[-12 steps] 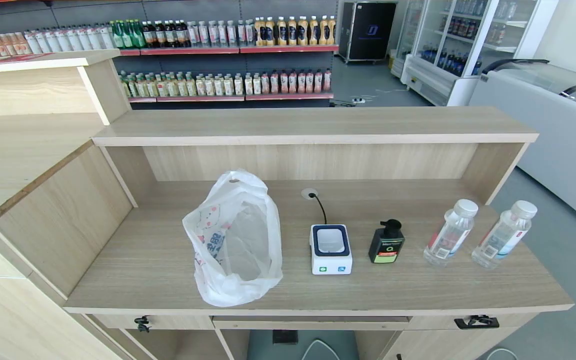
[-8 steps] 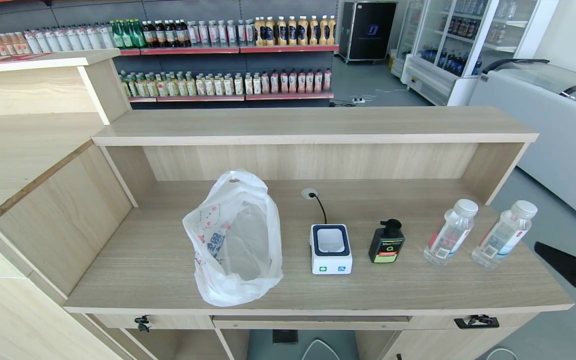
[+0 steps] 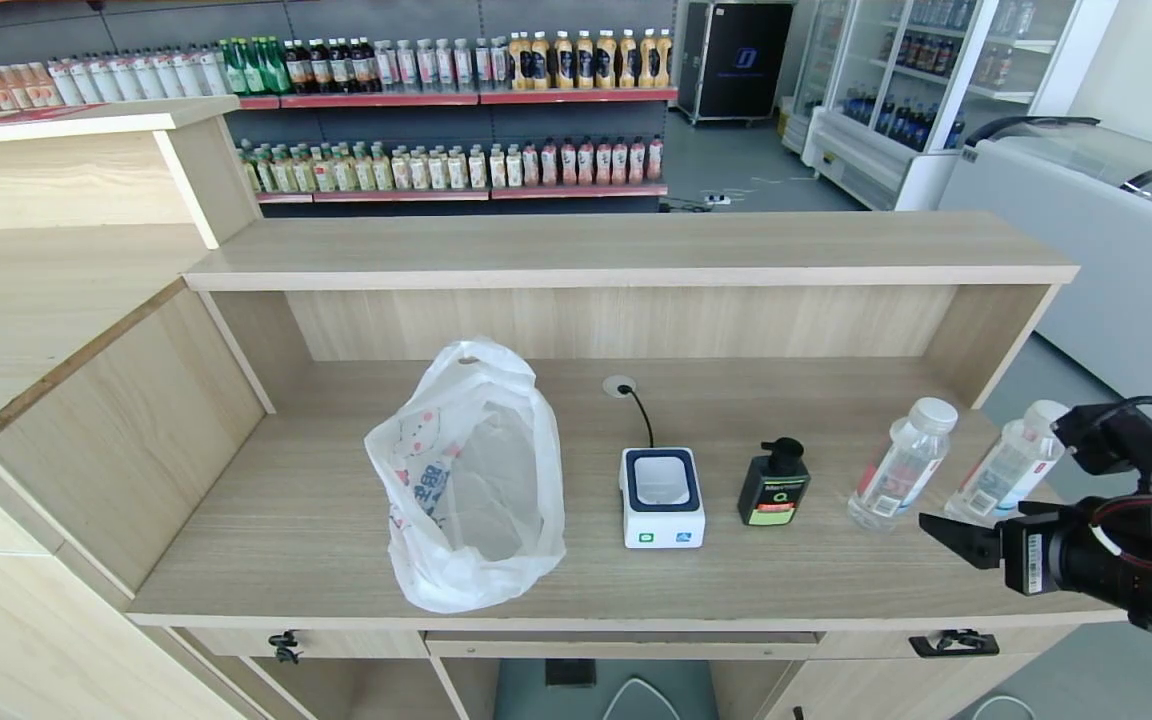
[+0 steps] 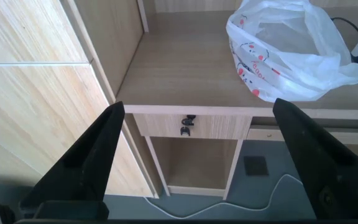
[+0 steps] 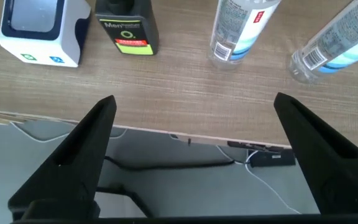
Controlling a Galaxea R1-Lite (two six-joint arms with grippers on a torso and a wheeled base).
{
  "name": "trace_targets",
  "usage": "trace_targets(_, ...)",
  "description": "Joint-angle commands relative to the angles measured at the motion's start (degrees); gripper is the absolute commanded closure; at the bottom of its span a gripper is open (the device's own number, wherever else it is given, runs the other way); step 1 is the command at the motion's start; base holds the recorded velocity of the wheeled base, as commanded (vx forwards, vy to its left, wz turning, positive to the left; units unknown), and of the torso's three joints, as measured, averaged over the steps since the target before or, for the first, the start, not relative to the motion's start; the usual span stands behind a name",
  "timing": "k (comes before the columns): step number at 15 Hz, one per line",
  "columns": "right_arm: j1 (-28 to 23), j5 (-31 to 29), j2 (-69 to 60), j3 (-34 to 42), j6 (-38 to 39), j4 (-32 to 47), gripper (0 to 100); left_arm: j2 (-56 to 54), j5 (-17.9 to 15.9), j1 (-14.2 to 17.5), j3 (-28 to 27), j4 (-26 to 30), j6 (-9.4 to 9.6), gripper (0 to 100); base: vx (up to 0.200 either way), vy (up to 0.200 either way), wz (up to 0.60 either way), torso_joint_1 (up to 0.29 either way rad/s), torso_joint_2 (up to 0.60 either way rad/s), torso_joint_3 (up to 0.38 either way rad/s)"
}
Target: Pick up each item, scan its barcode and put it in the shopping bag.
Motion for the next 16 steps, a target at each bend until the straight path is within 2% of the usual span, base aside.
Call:
trace_targets(1, 0.75, -0.07, 6.1, 1.26, -1.24, -4.97, 0, -0.02, 0.02, 0.02, 0.0, 0.02, 0.08, 0, 0.0, 0.0, 0.0, 0.0, 0.0, 0.0)
trace_targets(4, 0.83, -0.16, 10.58, 2.05, -3.53, -9.01, 0, -0.02, 0.02, 0.02, 0.0, 0.02, -0.01, 0, 0.0, 0.0, 0.0, 0.0, 0.0, 0.0)
trace_targets(9, 0.92, 0.54, 19.89, 1.35, -4.4, -20.17, 0, -0.02, 0.02, 0.02, 0.0, 0.02, -0.01, 0, 0.0, 0.0, 0.0, 0.0, 0.0, 0.0)
trace_targets(12, 0.83, 5.55, 25.26, 0.38, -6.87, -25.71, 0, -0.02, 0.02, 0.02, 0.0, 0.02, -0.01, 0, 0.0, 0.0, 0.0, 0.0, 0.0, 0.0)
trace_targets(16, 0.92, 12.5, 29.65, -4.19, -9.59, -27.03, 0, -0.02, 0.02, 0.02, 0.0, 0.02, -0.01, 0, 0.0, 0.0, 0.0, 0.0, 0.0, 0.0)
